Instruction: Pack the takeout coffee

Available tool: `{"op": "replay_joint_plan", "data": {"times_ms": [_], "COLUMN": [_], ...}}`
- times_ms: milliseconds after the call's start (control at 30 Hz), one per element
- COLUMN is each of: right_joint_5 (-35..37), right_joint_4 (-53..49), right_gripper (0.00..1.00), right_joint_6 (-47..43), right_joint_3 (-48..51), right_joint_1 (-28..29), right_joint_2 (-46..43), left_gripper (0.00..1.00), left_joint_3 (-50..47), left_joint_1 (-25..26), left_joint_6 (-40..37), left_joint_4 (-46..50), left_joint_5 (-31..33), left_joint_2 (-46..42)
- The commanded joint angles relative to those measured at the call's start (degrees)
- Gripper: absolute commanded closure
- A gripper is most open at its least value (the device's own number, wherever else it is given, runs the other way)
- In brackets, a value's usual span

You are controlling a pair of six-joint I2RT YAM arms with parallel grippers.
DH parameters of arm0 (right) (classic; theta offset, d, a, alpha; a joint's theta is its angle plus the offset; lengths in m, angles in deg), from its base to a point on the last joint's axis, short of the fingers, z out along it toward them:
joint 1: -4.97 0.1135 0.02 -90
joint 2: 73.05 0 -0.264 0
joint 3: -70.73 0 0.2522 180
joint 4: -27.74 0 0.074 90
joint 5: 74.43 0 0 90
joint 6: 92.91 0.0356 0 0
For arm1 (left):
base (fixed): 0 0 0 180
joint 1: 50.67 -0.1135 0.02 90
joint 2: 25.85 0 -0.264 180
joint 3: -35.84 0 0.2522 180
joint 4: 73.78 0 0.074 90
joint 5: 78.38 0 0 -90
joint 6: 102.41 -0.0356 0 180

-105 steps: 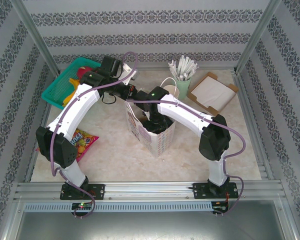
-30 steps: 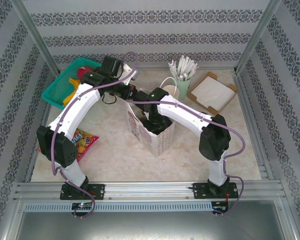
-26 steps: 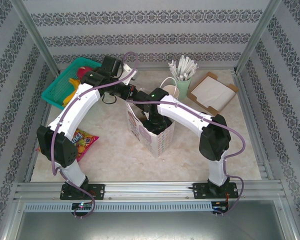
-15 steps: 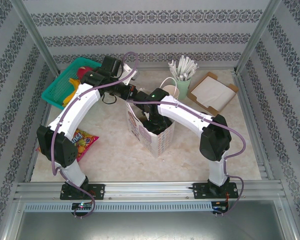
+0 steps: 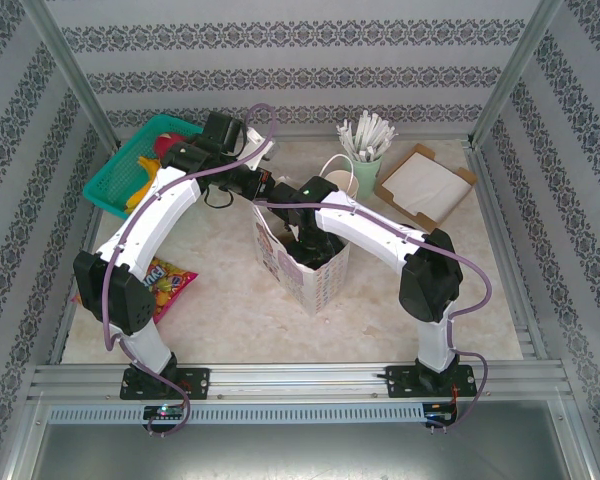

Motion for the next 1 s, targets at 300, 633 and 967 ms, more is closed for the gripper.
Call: {"op": "replay_joint_plan", "data": {"times_ms": [300,633,967], "right_joint_5": [-0.10,-0.10,-0.18], "right_joint_4": [-1.74,-2.82,-3.35], "right_gripper": [0.33,0.33,0.32], "right_joint_6": [0.21,0.42,0.48], "right_joint_3": [0.58,0.66,1.10], "right_joint_1": [-1.31,-1.85,-1.94], "right_joint_2": [1.48,2.53,2.67], "left_gripper": [1.00,1.00,1.00], "left_joint_3": [2.46,2.75,2.74], "left_joint_1": [0.26,0.28,0.29], "left_joint_6": [0.45,0.33,0.52], "left_joint_4": [0.82,0.73,0.64], "left_joint_5": [-1.59,-1.91,-1.68], "left_joint_2": [1.30,1.33,1.32]}}
